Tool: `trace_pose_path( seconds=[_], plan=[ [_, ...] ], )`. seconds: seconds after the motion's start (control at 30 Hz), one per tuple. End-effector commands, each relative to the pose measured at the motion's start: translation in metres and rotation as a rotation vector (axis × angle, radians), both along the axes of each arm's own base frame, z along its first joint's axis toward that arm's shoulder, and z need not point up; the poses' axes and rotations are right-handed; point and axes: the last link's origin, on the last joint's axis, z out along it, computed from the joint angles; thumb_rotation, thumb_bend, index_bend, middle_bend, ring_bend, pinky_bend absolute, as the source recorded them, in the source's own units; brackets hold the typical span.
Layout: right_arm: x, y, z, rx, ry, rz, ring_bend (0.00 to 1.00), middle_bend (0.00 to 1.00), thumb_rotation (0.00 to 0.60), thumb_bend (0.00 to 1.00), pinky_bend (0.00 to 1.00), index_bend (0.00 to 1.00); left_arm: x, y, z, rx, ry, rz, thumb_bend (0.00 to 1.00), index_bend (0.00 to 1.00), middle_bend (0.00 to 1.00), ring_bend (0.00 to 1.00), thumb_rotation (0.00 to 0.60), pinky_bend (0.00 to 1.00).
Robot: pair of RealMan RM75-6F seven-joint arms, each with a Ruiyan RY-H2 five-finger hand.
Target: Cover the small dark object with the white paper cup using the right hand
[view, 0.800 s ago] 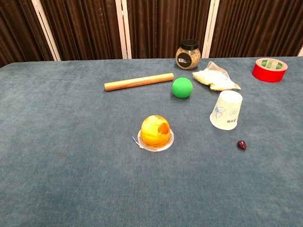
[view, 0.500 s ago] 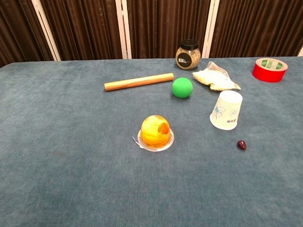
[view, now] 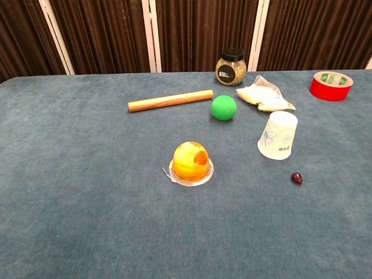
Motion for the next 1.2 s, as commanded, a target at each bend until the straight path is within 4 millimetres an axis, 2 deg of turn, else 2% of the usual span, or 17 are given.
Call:
trace_pose_path(
  seconds=[0.03, 0.27, 0.47, 0.73, 0.9, 1.1, 1.2],
  plan=[
    [0.017, -0.033, -0.009, 0.043, 0.036, -0.015, 0.0, 0.0, 0.6, 0.37, 0.09, 0.0, 0.0, 0.002, -0.002, -0.013, 0.002, 0.007, 0.0, 0.0, 0.0, 0.0, 0.6, 0.01],
    [0.048, -0.087, -0.03, 0.088, 0.064, -0.042, 0.04, 0.0, 0.6, 0.37, 0.12, 0.0, 0.0, 0.007, -0.004, -0.025, 0.0, 0.019, 0.0, 0.0, 0.0, 0.0, 0.6, 0.01],
    [0.075, -0.116, -0.056, 0.118, 0.064, -0.048, 0.06, 0.03, 0.6, 0.37, 0.14, 0.0, 0.0, 0.006, -0.003, -0.037, -0.012, 0.023, 0.0, 0.0, 0.0, 0.0, 0.6, 0.01],
    [0.096, -0.129, -0.094, 0.196, 0.11, -0.079, 0.07, 0.04, 0.6, 0.37, 0.14, 0.0, -0.001, 0.007, -0.002, -0.048, -0.026, 0.035, 0.0, 0.0, 0.0, 0.0, 0.6, 0.01],
    [0.098, -0.13, -0.112, 0.234, 0.146, -0.094, 0.08, 0.05, 0.6, 0.37, 0.16, 0.01, -0.002, 0.008, -0.002, -0.056, -0.037, 0.05, 0.0, 0.0, 0.0, 0.0, 0.6, 0.01],
    [0.098, -0.131, -0.13, 0.252, 0.139, -0.103, 0.12, 0.09, 0.6, 0.37, 0.2, 0.08, -0.001, 0.008, -0.003, -0.066, -0.04, 0.051, 0.0, 0.0, 0.0, 0.0, 0.6, 0.01],
    [0.098, -0.131, -0.137, 0.26, 0.128, -0.103, 0.12, 0.09, 0.6, 0.37, 0.2, 0.09, -0.001, 0.008, -0.004, -0.071, -0.04, 0.057, 0.0, 0.0, 0.0, 0.0, 0.6, 0.01]
  ],
)
